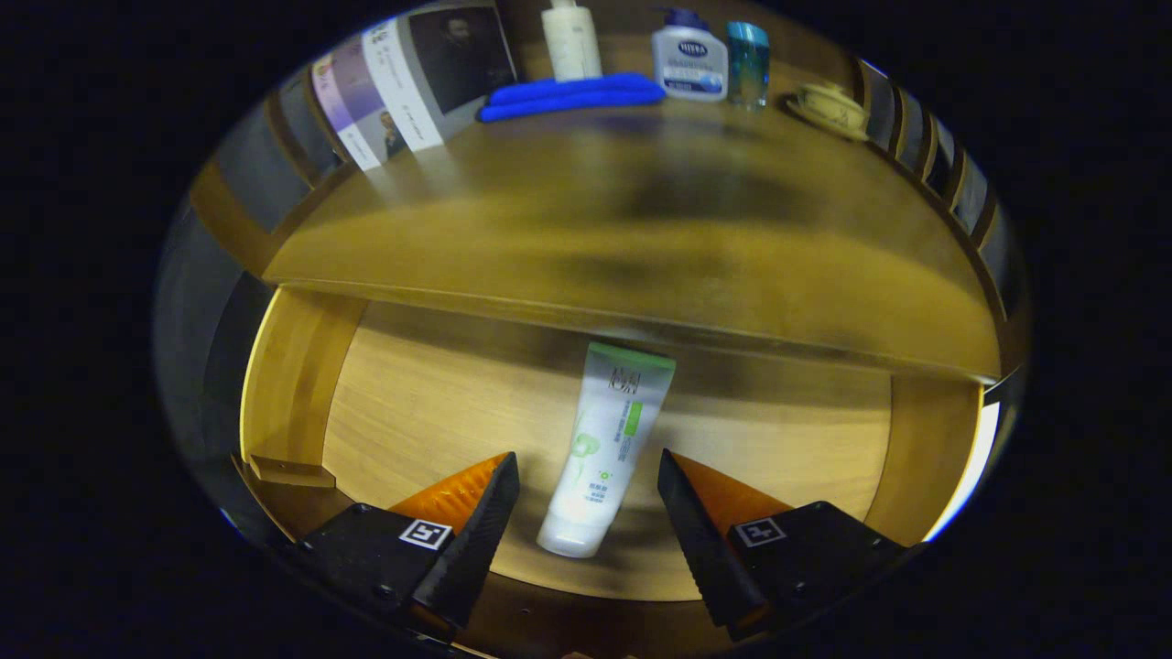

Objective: Pull open the drawer, take out the items inside it, and place them on the countertop above the cabinet.

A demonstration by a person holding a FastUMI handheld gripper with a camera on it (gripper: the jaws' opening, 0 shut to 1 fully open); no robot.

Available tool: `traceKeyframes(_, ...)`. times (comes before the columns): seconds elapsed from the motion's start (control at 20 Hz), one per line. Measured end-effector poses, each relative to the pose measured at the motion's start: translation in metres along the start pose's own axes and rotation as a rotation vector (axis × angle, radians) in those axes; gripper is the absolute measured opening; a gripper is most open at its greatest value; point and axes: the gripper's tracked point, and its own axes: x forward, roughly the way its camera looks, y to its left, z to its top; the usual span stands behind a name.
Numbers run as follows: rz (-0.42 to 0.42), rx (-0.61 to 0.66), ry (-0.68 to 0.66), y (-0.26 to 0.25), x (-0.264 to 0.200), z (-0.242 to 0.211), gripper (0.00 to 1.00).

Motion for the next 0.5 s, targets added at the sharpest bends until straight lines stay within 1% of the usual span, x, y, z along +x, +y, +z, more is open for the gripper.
traceKeyframes(0.1,-0.009,0.02,0.049,0.0,0.0,-0.008,0.94)
traceKeyframes(0.15,-0.022,0.014,0.049,0.001,0.004,-0.009,0.89)
traceKeyframes(0.2,-0.047,-0.01,0.054,-0.004,0.007,-0.011,0.89)
traceKeyframes(0.3,-0.099,-0.048,0.037,-0.015,0.006,-0.009,0.83)
traceKeyframes(0.45,-0.087,-0.069,0.025,-0.016,0.008,-0.003,0.49)
traceKeyframes(0.5,-0.086,-0.076,0.014,-0.017,0.009,-0.002,0.49)
